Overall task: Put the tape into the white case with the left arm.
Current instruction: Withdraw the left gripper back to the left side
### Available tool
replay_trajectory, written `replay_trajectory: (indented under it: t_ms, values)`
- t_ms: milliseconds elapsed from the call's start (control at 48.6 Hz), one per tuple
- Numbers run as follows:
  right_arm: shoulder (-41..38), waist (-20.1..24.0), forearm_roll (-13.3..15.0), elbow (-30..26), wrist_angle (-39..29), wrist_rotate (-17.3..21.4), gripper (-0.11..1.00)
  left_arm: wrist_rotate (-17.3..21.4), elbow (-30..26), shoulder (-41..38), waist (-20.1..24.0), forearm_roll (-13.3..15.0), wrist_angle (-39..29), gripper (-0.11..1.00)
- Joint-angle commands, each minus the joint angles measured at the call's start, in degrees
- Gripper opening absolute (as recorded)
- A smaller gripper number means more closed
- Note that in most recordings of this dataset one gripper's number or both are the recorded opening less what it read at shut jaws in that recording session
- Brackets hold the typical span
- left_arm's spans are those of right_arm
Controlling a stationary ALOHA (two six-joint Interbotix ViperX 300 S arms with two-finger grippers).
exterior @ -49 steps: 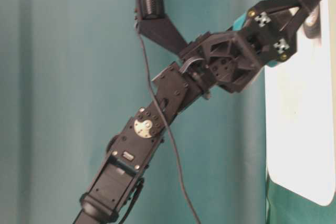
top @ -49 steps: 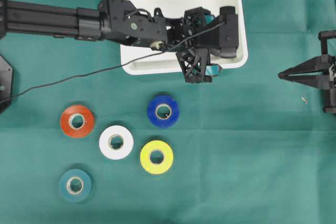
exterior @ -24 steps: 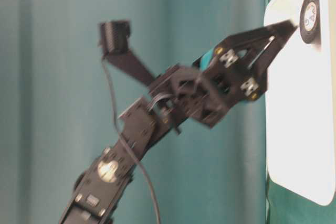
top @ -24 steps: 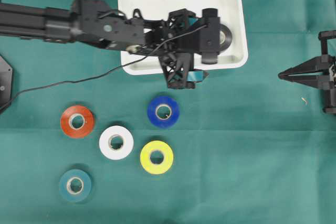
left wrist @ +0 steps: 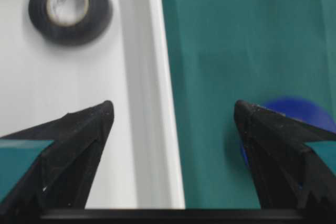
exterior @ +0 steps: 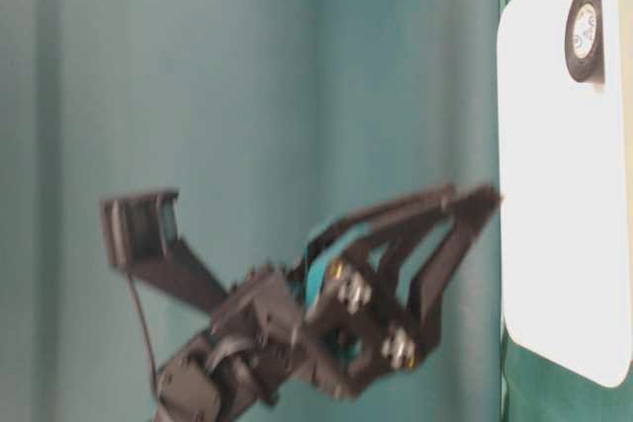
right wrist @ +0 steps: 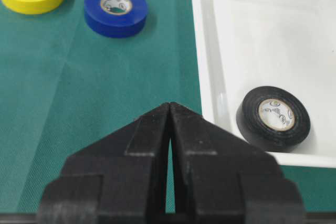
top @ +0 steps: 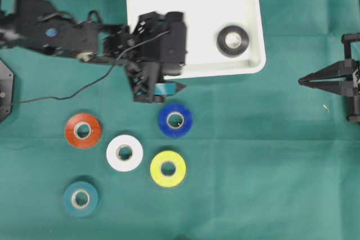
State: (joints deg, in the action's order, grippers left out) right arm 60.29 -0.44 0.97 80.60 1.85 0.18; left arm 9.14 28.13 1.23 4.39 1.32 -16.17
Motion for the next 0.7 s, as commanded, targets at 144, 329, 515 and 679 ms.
replay_trajectory:
  t_ms: [144,329,515,679]
  values:
    - [-0.2,-0.1,0.0,-0.6,0.6,0.1,-0.09,-0.7,4.9,6.8,-0.5,0.2,1.1,0.96]
    - [-0.2,-0.1,0.0,-0.6,0.6,0.1,-0.09,-0.7,9.4,11.0,-0.7,0.2,2.3,0.96]
    - [-0.2,-0.1,0.0,-0.6,0.6,0.1,-0.09,-0.8,14.9,15.9,-0.8,0.2,5.8,0.96]
    - [-0.2,-0.1,0.0,-0.5,0.6,0.1,-0.09,-0.8,19.8,20.2,-0.8,0.2,8.0,0.96]
